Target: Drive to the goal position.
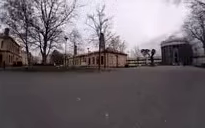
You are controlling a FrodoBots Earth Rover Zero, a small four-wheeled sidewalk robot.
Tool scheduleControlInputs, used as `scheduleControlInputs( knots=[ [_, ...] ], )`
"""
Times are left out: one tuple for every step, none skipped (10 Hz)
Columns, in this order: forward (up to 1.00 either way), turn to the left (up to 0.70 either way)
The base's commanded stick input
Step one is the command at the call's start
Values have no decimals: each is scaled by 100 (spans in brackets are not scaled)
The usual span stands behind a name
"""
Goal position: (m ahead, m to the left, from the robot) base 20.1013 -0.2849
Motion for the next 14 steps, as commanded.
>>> scheduleControlInputs(
  knots=[
    [100,0],
    [100,0],
    [100,0],
    [100,0],
    [100,-1],
    [100,-33],
    [100,-39],
    [100,-40],
    [100,-40],
    [100,-40],
    [100,-40],
    [100,-40],
    [100,-40],
    [100,-40]
  ],
)
